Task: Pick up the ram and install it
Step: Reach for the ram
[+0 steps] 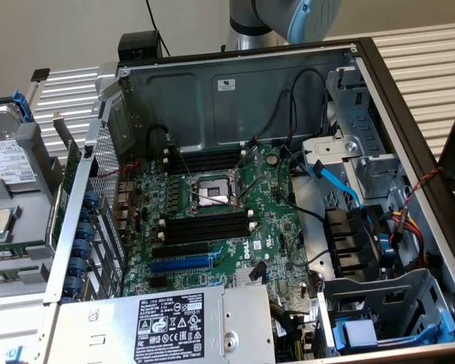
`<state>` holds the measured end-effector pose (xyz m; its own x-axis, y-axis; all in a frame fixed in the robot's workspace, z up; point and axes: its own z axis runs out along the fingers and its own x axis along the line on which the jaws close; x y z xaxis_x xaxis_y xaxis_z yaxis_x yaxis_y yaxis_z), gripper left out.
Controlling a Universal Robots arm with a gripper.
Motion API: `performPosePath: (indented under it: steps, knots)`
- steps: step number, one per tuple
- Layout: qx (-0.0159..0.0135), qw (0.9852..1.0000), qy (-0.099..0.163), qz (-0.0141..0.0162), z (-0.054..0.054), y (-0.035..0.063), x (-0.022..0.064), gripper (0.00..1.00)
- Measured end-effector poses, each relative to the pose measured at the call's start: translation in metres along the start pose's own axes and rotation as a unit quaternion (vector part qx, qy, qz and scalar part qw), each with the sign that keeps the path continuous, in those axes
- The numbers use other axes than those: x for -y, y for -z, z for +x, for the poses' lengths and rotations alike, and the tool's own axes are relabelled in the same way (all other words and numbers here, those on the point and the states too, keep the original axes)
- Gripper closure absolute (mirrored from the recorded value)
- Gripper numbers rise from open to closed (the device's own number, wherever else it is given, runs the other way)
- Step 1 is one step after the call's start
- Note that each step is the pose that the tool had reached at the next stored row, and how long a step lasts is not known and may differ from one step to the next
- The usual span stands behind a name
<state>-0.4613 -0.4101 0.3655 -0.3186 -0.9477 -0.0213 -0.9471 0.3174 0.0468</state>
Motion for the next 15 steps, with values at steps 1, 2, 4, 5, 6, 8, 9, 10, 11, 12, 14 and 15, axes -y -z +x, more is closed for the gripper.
performPosePath:
  steps: [1,2,4,5,6,8,9,10,11,12,14,15]
  knots:
    - [-0.0004,1.0000,0.009,-0.0002,0.0000,0.0000,0.0000,0.89]
    - [-0.0009,0.9998,0.018,-0.0004,0.0000,-0.0001,0.0000,0.89]
    - [-0.0017,0.9993,0.036,-0.0008,0.0000,-0.0001,0.0000,0.89]
    - [-0.0022,0.9990,0.046,-0.0010,0.0000,-0.0002,0.0000,0.89]
    - [-0.0026,0.9985,0.055,-0.0012,0.0000,-0.0002,0.0000,0.89]
    - [-0.0034,0.9973,0.073,-0.0016,0.0000,-0.0003,0.0000,0.89]
    - [-0.0038,0.9966,0.082,-0.0017,0.0000,-0.0004,0.0000,0.89]
    - [-0.0043,0.9958,0.091,-0.0020,0.0000,-0.0004,0.0000,0.89]
    - [-0.0047,0.9950,0.100,-0.0021,0.0000,-0.0005,0.0000,0.89]
    - [-0.0051,0.9941,0.109,-0.0023,0.0000,-0.0005,0.0000,0.89]
    - [-0.0059,0.9920,0.126,-0.0027,0.0000,-0.0007,0.0000,0.89]
    - [-0.0064,0.9907,0.136,-0.0029,0.0000,-0.0007,0.0000,0.89]
